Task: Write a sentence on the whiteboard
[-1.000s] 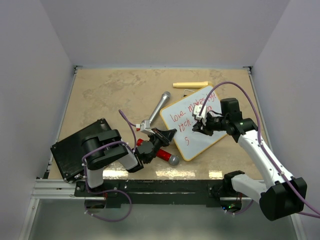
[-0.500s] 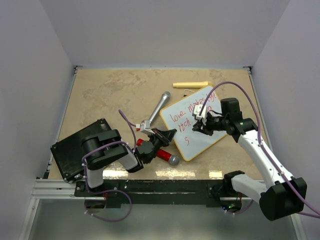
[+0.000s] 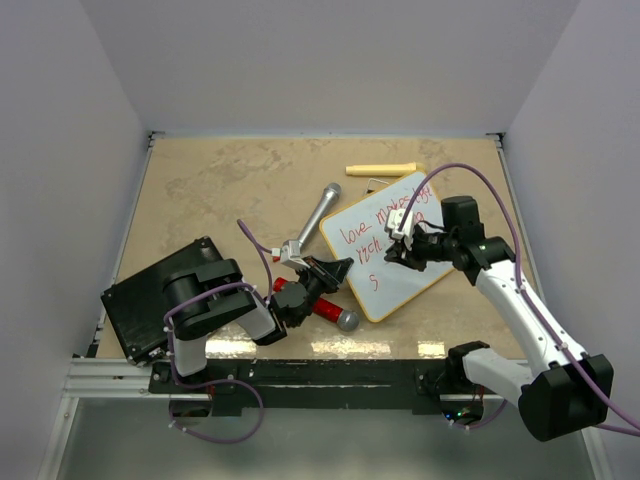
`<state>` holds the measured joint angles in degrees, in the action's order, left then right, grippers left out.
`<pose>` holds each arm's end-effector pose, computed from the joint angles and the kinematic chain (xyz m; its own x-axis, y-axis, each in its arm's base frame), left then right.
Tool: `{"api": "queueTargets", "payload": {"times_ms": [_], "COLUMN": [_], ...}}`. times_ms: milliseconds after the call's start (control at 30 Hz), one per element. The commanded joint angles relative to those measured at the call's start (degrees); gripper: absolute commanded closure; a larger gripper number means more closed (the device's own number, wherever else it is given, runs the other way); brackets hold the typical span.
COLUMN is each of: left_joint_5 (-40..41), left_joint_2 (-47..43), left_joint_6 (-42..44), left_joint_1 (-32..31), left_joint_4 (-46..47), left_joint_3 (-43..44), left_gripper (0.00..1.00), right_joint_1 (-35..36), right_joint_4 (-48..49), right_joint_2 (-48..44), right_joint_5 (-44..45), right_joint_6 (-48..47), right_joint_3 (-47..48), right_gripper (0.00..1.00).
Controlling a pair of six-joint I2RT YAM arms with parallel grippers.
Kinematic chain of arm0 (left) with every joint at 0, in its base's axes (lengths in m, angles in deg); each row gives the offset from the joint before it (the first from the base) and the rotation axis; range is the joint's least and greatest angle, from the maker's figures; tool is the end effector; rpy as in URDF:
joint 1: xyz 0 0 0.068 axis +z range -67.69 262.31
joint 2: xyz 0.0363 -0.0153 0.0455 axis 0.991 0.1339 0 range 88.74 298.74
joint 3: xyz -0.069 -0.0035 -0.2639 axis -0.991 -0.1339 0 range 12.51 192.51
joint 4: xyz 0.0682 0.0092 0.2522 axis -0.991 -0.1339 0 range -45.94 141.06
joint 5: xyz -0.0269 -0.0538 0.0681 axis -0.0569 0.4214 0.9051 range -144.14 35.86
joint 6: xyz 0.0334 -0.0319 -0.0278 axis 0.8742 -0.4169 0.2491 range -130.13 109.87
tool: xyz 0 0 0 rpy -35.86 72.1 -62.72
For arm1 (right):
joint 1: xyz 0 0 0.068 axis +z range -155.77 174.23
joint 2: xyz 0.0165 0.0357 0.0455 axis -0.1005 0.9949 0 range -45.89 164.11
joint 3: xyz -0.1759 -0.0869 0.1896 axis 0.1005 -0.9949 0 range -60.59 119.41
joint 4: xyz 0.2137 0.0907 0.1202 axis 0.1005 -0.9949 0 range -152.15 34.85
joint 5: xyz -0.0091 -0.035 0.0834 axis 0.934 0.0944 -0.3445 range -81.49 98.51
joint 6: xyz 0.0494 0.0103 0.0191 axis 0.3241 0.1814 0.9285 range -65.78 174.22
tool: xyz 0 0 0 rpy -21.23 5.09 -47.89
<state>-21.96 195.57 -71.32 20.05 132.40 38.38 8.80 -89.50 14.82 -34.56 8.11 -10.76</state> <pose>0.1556 -0.2551 0.1344 -0.4376 -0.7611 -0.4788 0.2442 0.4119 -0.8779 0.2002 0.0771 0.2855 -0.0085 -0.5461 -0.8377 -0.9453 0.2777 -0.1714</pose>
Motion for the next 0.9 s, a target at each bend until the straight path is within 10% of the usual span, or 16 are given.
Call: {"api": "queueTargets", "payload": {"times_ms": [0,867], "left_joint_5": [1.3,1.3], "left_joint_2": [0.6,0.5], "left_joint_6": [6.5,6.7], "left_joint_1": [0.3,0.3], "left_joint_4": [10.1,10.0], "left_joint_3": [-1.5,-1.3], "left_gripper": [1.00,1.00], "right_joint_1": [0.1,4.6], "right_joint_4": [3.0,7.3], "right_joint_2": [0.4,2.1], "right_joint_5": [-1.8,2.6], "right_joint_6": [1.3,5.4], "right_joint_3": [-1.2,-2.4], "right_gripper": [1.00,1.00]}}
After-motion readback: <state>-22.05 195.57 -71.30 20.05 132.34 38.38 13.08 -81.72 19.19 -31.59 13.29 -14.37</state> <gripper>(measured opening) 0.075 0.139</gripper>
